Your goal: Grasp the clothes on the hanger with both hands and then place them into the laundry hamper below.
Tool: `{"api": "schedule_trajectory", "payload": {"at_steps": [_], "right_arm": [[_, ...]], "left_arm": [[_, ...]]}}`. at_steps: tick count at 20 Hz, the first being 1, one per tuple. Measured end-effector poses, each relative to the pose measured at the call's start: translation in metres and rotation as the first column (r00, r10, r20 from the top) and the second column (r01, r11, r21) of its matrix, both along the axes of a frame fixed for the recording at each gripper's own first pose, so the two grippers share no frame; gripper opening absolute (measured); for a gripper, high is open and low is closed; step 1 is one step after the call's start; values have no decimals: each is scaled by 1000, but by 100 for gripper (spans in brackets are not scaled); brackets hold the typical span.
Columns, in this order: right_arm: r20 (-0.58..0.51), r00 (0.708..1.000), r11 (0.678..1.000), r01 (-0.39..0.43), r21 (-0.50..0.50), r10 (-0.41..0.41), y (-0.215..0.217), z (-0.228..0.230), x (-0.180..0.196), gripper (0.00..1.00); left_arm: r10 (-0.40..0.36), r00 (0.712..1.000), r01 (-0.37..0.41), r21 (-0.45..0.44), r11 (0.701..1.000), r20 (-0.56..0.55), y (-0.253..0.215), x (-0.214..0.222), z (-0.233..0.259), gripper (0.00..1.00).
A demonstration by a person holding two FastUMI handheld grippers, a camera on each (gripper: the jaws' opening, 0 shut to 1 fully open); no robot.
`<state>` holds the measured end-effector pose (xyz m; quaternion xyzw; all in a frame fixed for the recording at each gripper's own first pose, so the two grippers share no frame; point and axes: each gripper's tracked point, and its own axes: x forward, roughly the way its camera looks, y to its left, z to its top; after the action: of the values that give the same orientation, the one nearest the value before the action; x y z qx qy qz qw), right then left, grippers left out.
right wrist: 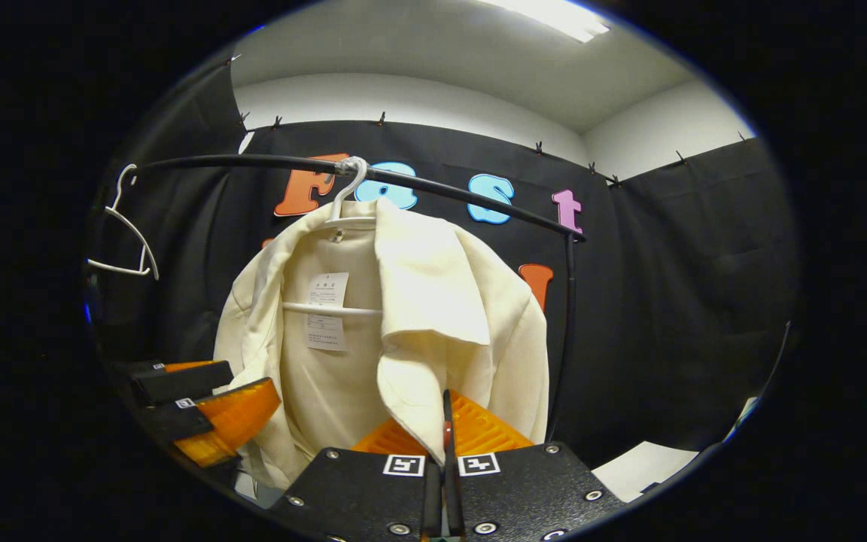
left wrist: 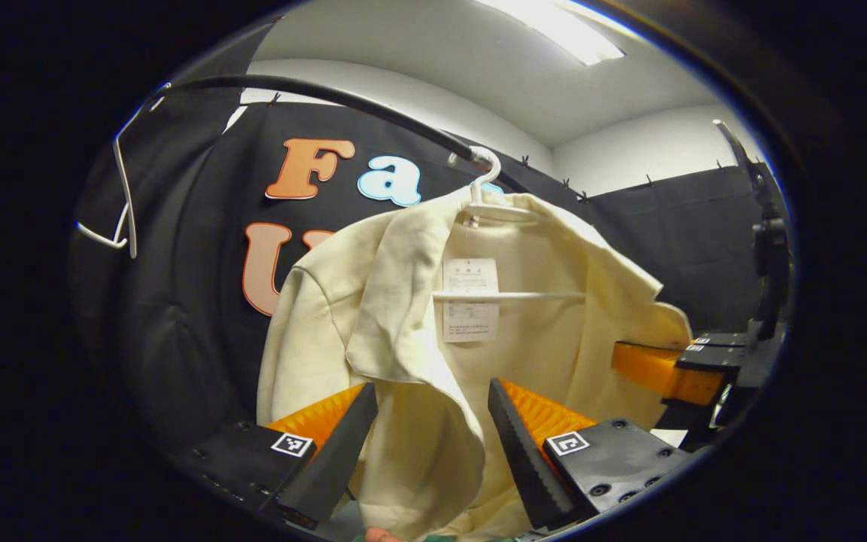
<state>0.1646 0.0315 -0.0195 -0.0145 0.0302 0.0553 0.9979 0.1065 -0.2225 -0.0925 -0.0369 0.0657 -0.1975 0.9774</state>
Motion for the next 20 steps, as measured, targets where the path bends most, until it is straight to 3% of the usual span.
{"api": "schedule_trajectory", "payload": {"at_steps": [3,5,7,8,10,12,14,17,20], "right_arm": [[2,1000,1000,-7,9,7,3,1,5,2],[2,1000,1000,-17,17,17,7,2,5,2],[3,1000,1000,-23,10,23,9,0,4,2],[5,1000,1000,-25,6,25,9,1,2,2],[15,1000,1000,-19,-2,19,7,4,-1,2],[22,1000,1000,-10,0,10,3,5,-3,2],[35,999,1000,-3,5,3,0,9,-8,2],[79,995,998,57,-11,-56,-19,19,-14,1],[197,970,984,160,-75,-142,-51,52,-27,1]], "left_arm": [[57,998,-58,59,997,11,8,30,-25,97],[51,999,-52,66,996,11,11,43,-35,100],[67,998,-67,68,995,9,27,50,-39,93],[71,997,-71,53,996,17,35,51,-35,66],[95,995,-97,51,994,36,48,53,-26,43],[114,991,-119,82,989,64,65,52,-17,10],[128,986,-140,108,984,111,81,45,1,10],[204,947,-255,198,946,249,109,37,34,10],[231,854,-417,349,839,465,136,30,77,10]]}}
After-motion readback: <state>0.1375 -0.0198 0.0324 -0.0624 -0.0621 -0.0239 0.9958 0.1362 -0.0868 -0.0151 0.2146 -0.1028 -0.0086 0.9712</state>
